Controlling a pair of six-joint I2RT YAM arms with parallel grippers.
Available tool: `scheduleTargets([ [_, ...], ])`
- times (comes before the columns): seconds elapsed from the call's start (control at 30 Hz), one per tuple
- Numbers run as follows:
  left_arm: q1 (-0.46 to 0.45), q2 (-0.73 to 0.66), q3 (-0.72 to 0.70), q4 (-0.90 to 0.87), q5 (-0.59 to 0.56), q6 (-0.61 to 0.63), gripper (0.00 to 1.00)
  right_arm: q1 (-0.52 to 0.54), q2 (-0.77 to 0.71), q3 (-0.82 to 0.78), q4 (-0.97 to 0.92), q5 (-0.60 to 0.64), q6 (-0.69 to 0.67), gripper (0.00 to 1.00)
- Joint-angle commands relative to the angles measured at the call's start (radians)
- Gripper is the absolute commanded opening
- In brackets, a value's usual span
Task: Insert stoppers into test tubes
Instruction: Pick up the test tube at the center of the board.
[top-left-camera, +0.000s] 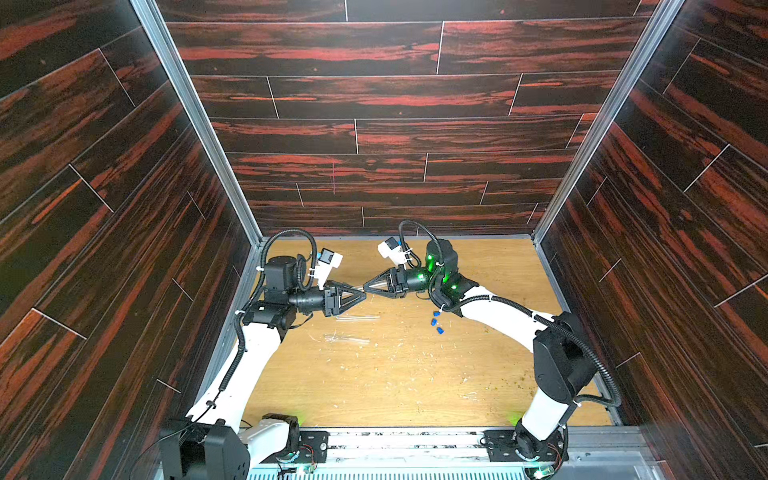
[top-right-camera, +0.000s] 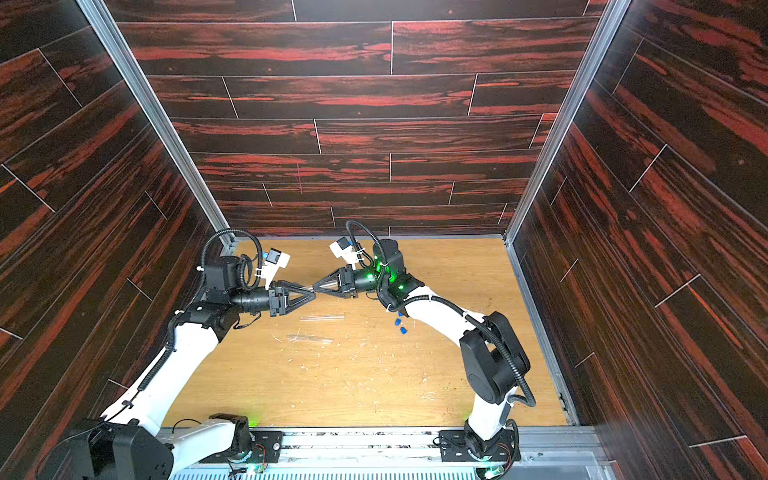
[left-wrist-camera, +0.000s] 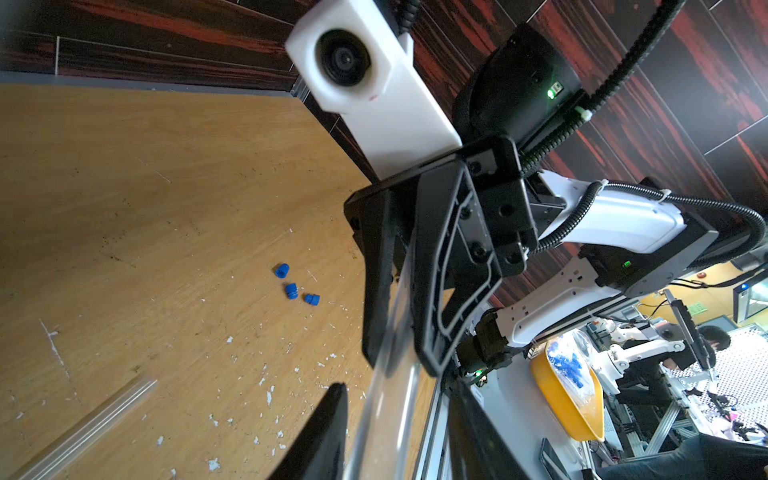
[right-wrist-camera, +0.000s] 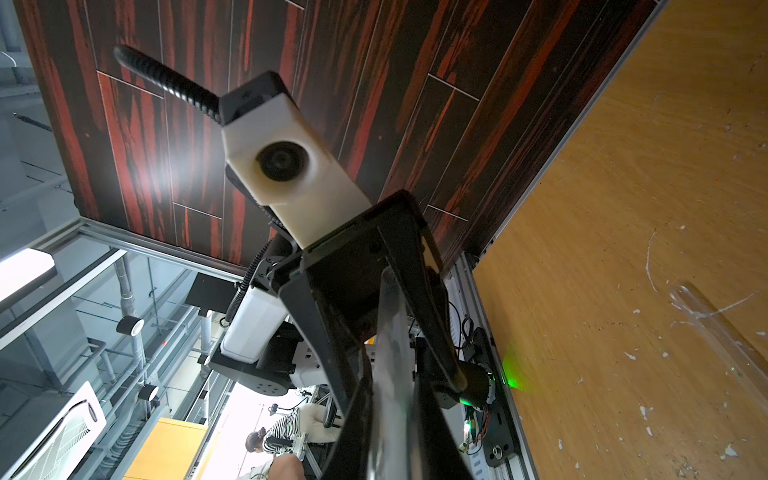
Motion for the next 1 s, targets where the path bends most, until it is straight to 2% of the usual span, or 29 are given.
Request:
scheduleTargets([
  [0.0, -0.003, -0.002, 0.031, 0.033, 0.02, -0.026, 0.41, 0.005, 0.021, 0.005, 0.013, -0.005, 0.003, 0.06],
  [0.13, 0.0, 0.0, 0.039, 0.033, 0.019, -0.036, 0.32, 0.005, 0.026, -0.003, 0.016, -0.006, 0.008, 0.06],
  [0.37, 0.007, 0.001, 0.046, 0.027, 0.021, -0.038, 0.3, 0.003, 0.023, -0.014, 0.023, -0.017, 0.008, 0.06],
  [0.6, 0.013, 0.004, 0.048, 0.022, 0.009, -0.04, 0.36, 0.002, 0.008, -0.043, 0.013, -0.017, -0.006, 0.06],
  [0.9, 0.01, 0.006, 0.024, 0.064, 0.01, -0.063, 0.34, 0.002, 0.015, -0.06, 0.117, -0.011, 0.054, 0.06],
  [0.97, 0.011, 0.005, 0.02, 0.066, 0.007, -0.055, 0.42, 0.002, 0.016, -0.051, 0.116, -0.011, 0.056, 0.06],
])
